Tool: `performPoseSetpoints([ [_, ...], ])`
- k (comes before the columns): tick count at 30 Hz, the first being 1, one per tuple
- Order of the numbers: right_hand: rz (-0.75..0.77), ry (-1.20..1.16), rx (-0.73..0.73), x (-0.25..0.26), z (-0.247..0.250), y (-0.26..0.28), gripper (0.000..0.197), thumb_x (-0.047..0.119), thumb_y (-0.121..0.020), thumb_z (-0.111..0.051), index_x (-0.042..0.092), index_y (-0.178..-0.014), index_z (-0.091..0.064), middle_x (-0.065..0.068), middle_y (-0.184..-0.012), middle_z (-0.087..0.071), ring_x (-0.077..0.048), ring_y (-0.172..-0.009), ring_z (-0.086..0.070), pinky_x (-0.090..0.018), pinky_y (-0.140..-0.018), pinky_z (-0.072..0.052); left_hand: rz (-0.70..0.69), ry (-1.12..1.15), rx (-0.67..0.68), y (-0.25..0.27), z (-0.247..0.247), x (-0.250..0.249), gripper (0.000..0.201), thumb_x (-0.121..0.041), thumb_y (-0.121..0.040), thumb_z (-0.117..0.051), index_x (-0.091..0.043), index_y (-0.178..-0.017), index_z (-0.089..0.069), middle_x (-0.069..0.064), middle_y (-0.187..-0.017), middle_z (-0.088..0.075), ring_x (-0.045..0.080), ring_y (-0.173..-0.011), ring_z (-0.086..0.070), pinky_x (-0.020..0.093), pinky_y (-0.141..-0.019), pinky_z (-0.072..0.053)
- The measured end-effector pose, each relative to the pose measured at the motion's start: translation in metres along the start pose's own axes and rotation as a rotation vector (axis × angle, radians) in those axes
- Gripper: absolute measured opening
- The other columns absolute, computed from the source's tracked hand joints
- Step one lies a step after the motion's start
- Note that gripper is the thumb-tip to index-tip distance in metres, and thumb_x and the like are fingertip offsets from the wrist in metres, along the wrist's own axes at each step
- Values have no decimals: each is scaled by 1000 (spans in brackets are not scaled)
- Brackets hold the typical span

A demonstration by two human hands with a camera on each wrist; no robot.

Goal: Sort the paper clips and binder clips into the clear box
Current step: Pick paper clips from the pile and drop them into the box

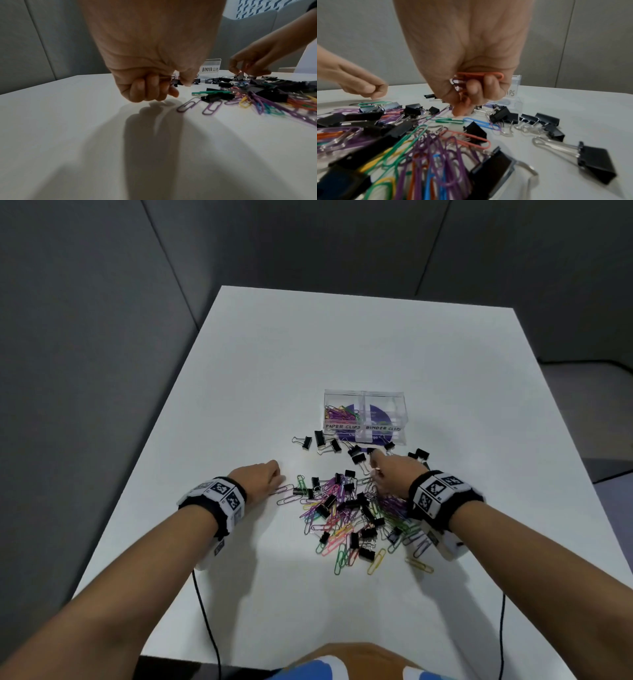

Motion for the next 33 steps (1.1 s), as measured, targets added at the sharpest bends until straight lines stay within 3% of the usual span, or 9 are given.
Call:
performPoseSetpoints([
  [2, -8, -19, -12, 3, 4, 1, 25, 21, -97, -38, 8, -118, -40, -15, -92, -63, -24, -69, -49, -33, -63, -42, 16, 6, 32, 4, -7, 2, 38, -48, -91, -48, -14, -107, -43, 5, -100, -61, 20, -84, -52, 29, -76, -38],
  [5, 28, -36, -25, 21, 6, -1, 17, 16, -98, -33, 7, -106, -46, -9, -82, -54, -23, -66, -48, -31, -61, -36, -9, -30, 35, 4, -12, -5, 49, -49, -86, -58, -11, -114, -45, 3, -105, -58, 18, -86, -50, 28, -76, -38],
  [10, 121, -49, -17, 65, -3, -5, 16, 20, -96, -35, 8, -96, -45, -4, -74, -46, -24, -73, -48, -31, -63, -37, -49, -57, -34, -3, -19, -37, 30, -34, -95, -49, -8, -110, -51, 10, -115, -58, 24, -94, -57, 34, -81, -44],
  [13, 141, -12, -110, 70, -3, -3, 21, 28, -93, -45, 8, -98, -50, -10, -85, -59, -28, -83, -58, -32, -66, -40, -67, -79, -50, -6, -20, -58, 31, -31, -96, -48, -7, -115, -51, 13, -121, -53, 29, -108, -56, 38, -90, -45],
  [16, 135, 25, -195, 54, 0, 2, 7, 12, -94, -44, 8, -96, -49, -10, -80, -56, -28, -79, -61, -30, -60, -41, -106, -113, -55, -11, -24, -71, 34, -29, -97, -45, -4, -120, -48, 14, -124, -48, 30, -110, -53, 40, -91, -46],
  [21, 16, -238, -137, 12, 3, 4, 19, 10, -93, -43, 6, -112, -43, -2, -69, -47, -23, -64, -45, -31, -57, -37, -191, -63, -81, -10, -21, -75, 23, -24, -100, -39, -5, -109, -49, 12, -111, -52, 23, -91, -53, 32, -80, -44],
  [25, -18, -291, -56, 2, 3, 3, 24, 9, -98, -34, 6, -118, -46, -16, -99, -62, -25, -79, -53, -33, -70, -42, -135, 24, -27, -6, -7, -52, 19, -29, -101, -32, -12, -94, -38, 6, -85, -53, 18, -72, -42, 30, -68, -36],
  [30, 21, -274, -76, 26, 10, -5, 18, 11, -97, -33, 8, -94, -50, -8, -88, -52, -22, -78, -48, -30, -68, -36, -22, 42, -48, 6, 4, -21, 35, -29, -101, -32, -14, -133, -38, 18, -116, -61, 30, -97, -57, 36, -89, -42],
  [33, 48, -278, -117, 41, 13, -10, 18, 10, -95, -35, 12, -84, -50, -4, -88, -51, -22, -78, -49, -29, -68, -38, 23, 52, -6, 9, -3, -9, 33, -18, -100, -32, -15, -131, -45, 13, -128, -57, 30, -115, -54, 35, -98, -40],
])
Point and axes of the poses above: each hand's wrist, its own y-axis away from the middle knuckle, its own z-axis out of the back of the hand, x = y × z, the point moved 5 cm from there along -y, towards the middle knuckle
